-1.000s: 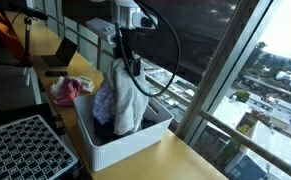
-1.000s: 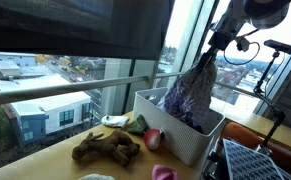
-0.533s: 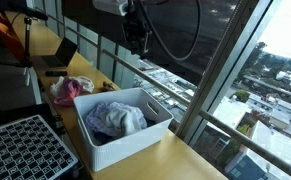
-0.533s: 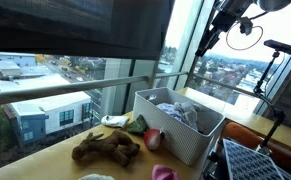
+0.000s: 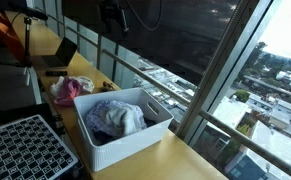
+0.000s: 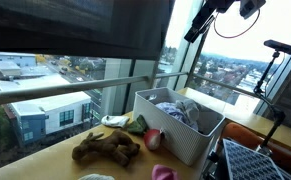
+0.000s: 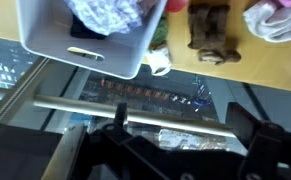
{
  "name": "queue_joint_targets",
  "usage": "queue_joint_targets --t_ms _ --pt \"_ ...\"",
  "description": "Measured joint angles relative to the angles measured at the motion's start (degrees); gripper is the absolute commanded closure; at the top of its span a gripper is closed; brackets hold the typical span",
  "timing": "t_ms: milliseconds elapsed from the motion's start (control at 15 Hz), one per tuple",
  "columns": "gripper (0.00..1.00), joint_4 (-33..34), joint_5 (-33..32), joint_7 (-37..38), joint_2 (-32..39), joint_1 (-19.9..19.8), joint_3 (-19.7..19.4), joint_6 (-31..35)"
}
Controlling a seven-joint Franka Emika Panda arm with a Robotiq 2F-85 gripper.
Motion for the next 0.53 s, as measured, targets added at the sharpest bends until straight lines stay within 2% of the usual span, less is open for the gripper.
queue_joint_targets --t_ms 333,533 --pt "0.00 -6.1 0.6 5.9 6.9 6.3 6.6 3.8" --pt "0.00 -8.3 3.8 5.7 13.8 9.7 9.6 8.6"
